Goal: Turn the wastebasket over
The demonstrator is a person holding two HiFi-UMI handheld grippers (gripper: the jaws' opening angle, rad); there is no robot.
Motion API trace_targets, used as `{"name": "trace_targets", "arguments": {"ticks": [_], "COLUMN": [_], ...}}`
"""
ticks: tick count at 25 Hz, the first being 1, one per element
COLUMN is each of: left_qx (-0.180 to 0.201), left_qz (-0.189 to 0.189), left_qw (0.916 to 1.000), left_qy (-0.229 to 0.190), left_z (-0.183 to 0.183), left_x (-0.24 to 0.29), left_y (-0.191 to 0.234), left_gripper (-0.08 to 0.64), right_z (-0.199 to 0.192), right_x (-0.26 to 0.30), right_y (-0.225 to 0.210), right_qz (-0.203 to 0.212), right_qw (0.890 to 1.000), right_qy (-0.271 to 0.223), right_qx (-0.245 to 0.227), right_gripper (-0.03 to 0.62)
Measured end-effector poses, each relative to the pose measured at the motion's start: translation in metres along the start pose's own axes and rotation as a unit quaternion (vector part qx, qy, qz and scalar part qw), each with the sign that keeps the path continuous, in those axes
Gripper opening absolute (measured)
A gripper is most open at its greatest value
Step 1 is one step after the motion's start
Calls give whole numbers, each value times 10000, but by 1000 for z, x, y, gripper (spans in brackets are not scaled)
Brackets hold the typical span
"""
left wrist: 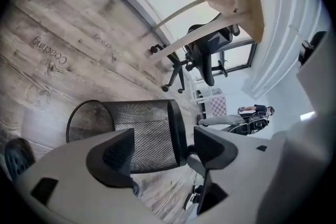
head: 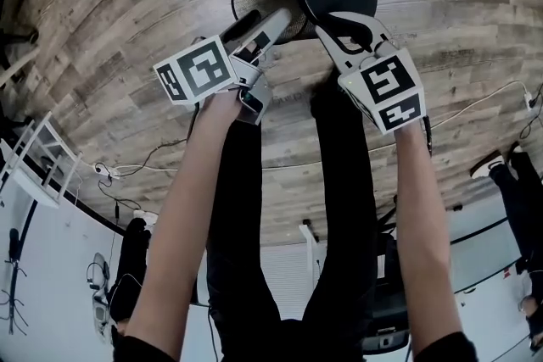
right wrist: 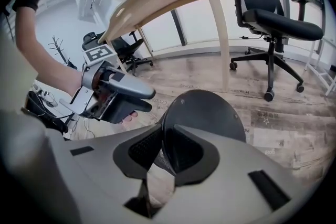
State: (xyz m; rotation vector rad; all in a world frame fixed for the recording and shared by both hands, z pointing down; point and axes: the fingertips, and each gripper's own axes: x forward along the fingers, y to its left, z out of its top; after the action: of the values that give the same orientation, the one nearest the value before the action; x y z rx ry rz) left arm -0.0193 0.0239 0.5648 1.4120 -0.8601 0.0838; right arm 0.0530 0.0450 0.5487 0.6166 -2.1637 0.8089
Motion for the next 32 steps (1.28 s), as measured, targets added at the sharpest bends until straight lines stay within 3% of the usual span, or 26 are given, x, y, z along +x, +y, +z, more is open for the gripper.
{"name": "trace_targets", "arguments": {"ticks": [10,17,20,22,24,26,29,32], "left_qx": [209,304,367,380,375,397,471,509], "left_qz": [434,676,672,650,633,627,638,626], "left_qw": [9980,9962,9958,9959,9961,9959,9951,9948], "left_qy": [402,463,506,500,492,511,583,616], "left_z": [-10,-10,-10,-10,-9,-9,-9,-10], "left_x": [30,31,34,37,39,41,40,39], "left_y": [-6,1,-1,-3,-5,-6,-6,-5], "left_gripper": [351,346,337,336,333,333,333,333], "right_z": [-6,-7,-6,-2,-3,-10,-30,-59], "right_x": [1,1,-3,-8,-15,-22,-28,-27], "right_y": [12,12,7,-4,-28,-58,-98,-127], "right_qz": [204,283,299,156,-219,-692,-1316,-1668], "right_qw": [9998,9994,9983,9948,9860,9703,9393,9046], "right_qy": [52,0,-160,-427,-727,-971,-1130,-1100], "right_qx": [22,214,475,910,1483,2103,2959,3765], "right_gripper": [83,83,83,89,142,191,255,270]}}
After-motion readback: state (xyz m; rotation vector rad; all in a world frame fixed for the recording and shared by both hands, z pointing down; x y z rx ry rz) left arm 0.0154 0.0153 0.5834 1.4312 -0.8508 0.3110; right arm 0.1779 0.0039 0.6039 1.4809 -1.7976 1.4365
